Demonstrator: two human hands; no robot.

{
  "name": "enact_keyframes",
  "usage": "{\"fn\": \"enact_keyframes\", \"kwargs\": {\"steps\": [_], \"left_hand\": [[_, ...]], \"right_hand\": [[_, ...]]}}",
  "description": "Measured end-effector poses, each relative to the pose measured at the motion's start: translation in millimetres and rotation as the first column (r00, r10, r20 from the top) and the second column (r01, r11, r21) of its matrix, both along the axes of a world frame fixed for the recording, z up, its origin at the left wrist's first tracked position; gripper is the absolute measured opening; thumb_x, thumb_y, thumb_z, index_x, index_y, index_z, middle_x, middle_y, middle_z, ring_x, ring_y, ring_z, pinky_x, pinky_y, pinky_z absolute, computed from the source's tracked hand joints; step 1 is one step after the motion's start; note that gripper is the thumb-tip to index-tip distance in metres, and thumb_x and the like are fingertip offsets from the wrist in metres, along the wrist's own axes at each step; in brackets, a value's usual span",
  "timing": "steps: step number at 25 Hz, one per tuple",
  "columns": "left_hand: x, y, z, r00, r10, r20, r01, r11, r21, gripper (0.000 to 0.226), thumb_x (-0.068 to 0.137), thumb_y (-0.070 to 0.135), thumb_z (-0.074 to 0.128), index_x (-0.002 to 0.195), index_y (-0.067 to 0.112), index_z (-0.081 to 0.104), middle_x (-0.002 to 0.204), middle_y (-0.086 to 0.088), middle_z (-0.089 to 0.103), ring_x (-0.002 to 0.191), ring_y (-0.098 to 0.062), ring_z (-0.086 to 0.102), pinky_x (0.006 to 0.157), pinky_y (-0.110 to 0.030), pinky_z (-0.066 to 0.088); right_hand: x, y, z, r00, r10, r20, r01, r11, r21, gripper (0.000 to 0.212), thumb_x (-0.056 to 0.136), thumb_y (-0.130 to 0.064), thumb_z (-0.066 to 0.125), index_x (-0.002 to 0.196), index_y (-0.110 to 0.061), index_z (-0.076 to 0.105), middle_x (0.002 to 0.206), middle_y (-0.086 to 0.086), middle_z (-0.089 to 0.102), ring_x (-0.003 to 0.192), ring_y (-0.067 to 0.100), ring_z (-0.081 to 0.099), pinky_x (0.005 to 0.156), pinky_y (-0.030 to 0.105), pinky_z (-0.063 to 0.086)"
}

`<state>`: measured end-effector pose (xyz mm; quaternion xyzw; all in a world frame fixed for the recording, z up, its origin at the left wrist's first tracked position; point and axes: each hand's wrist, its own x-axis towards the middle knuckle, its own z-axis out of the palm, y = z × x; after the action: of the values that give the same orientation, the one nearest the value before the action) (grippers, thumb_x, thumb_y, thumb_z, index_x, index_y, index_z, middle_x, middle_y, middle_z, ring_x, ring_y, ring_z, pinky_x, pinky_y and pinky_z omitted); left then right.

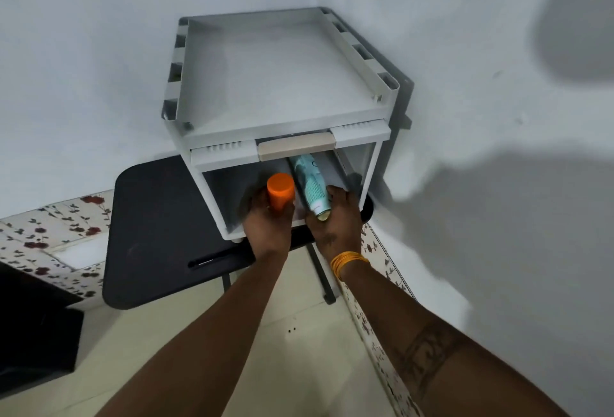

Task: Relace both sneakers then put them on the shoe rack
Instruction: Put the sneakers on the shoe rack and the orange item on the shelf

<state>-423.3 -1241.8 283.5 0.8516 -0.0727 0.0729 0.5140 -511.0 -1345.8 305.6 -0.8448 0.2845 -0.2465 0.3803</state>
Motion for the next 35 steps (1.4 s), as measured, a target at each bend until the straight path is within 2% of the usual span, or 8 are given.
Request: {"fn": "enact_keyframes", "kwargs": {"steps": [3, 7, 12, 17, 22, 26, 31, 35], "left_hand": [[-1.8, -4.5, -1.5, 0.999, 0.036, -0.009, -0.036, 0.999, -0.03, 0.046, 0.081, 0.033, 0.085, 0.121, 0.018, 0.068, 0.117, -0.003, 0.074, 0.107, -0.023, 0.07, 0.097, -0.045, 0.056], [-3.1, -6.9, -1.4, 0.998, 0.058, 0.019, -0.057, 0.998, -0.004, 0.052, 0.082, 0.031, 0.087, 0.127, 0.018, 0.066, 0.12, -0.004, 0.073, 0.108, -0.023, 0.069, 0.096, -0.042, 0.057], [0.7, -8.9, 0.6, 0.996, 0.084, 0.021, -0.084, 0.996, 0.019, 0.054, 0.081, 0.033, 0.087, 0.128, 0.016, 0.065, 0.12, -0.007, 0.072, 0.108, -0.025, 0.068, 0.093, -0.041, 0.057], [1.8, -8.3, 6.1, 0.997, 0.069, -0.028, -0.068, 0.997, 0.03, 0.057, 0.08, 0.03, 0.088, 0.129, 0.018, 0.062, 0.12, -0.008, 0.07, 0.108, -0.027, 0.068, 0.09, -0.037, 0.055], [-36.9, 4.3, 26.3, 0.995, 0.07, -0.078, -0.076, 0.994, -0.077, 0.075, 0.078, 0.022, 0.09, 0.143, 0.021, 0.053, 0.135, -0.002, 0.062, 0.12, -0.018, 0.06, 0.1, -0.038, 0.052], [-92.4, 29.1, 70.1, 0.999, -0.034, 0.028, 0.038, 0.989, -0.143, 0.041, 0.091, 0.015, 0.079, 0.129, 0.023, 0.065, 0.124, 0.008, 0.066, 0.113, -0.004, 0.062, 0.094, -0.038, 0.059], [-104.9, 75.0, 167.8, 0.894, -0.208, 0.397, 0.196, 0.978, 0.072, 0.022, 0.094, 0.011, 0.071, 0.115, 0.016, 0.071, 0.112, 0.007, 0.07, 0.104, -0.009, 0.064, 0.086, -0.028, 0.056], [-38.8, 92.8, 216.1, 0.784, -0.284, 0.551, 0.083, 0.929, 0.361, 0.027, 0.094, 0.011, 0.071, 0.121, 0.01, 0.073, 0.131, -0.007, 0.07, 0.131, -0.028, 0.057, 0.113, -0.043, 0.044]], "right_hand": [[10.0, -6.1, 1.8, 0.998, 0.053, -0.023, -0.054, 0.997, -0.056, 0.069, 0.08, -0.029, 0.082, 0.139, -0.007, 0.056, 0.127, 0.016, 0.055, 0.114, 0.033, 0.057, 0.092, 0.031, 0.048], [21.9, -18.7, 0.0, 0.999, 0.039, -0.011, -0.04, 0.993, -0.115, 0.064, 0.087, -0.038, 0.08, 0.137, -0.003, 0.059, 0.124, 0.019, 0.063, 0.113, 0.037, 0.061, 0.093, 0.038, 0.051], [37.1, -29.0, -3.0, 1.0, 0.012, -0.006, -0.013, 0.997, -0.074, 0.074, 0.082, -0.061, 0.077, 0.131, -0.007, 0.062, 0.124, 0.014, 0.067, 0.116, 0.034, 0.063, 0.097, 0.043, 0.055], [33.6, -28.7, 1.6, 0.999, 0.014, 0.033, -0.012, 0.998, -0.058, 0.082, 0.08, -0.049, 0.086, 0.14, -0.002, 0.055, 0.136, 0.018, 0.062, 0.127, 0.036, 0.057, 0.103, 0.04, 0.049], [0.0, -19.4, 14.4, 0.996, -0.003, 0.088, -0.005, 0.996, 0.087, 0.08, 0.08, -0.049, 0.086, 0.143, -0.011, 0.054, 0.132, 0.011, 0.065, 0.121, 0.029, 0.061, 0.101, 0.037, 0.052], [-44.1, 2.5, 37.4, 0.981, 0.019, 0.191, -0.028, 0.999, 0.044, 0.04, 0.09, -0.041, 0.077, 0.122, -0.02, 0.067, 0.124, -0.001, 0.067, 0.116, 0.017, 0.062, 0.098, 0.04, 0.054], [-75.7, 27.3, 102.9, 0.964, 0.132, 0.23, -0.102, 0.985, -0.14, 0.032, 0.094, -0.039, 0.074, 0.113, -0.014, 0.07, 0.114, 0.0, 0.068, 0.108, 0.015, 0.062, 0.091, 0.031, 0.052], [-54.2, 26.9, 153.3, 0.935, 0.293, 0.2, -0.181, 0.879, -0.441, 0.031, 0.092, -0.028, 0.075, 0.118, -0.013, 0.067, 0.121, 0.004, 0.061, 0.116, 0.02, 0.052, 0.099, 0.03, 0.044]]}}
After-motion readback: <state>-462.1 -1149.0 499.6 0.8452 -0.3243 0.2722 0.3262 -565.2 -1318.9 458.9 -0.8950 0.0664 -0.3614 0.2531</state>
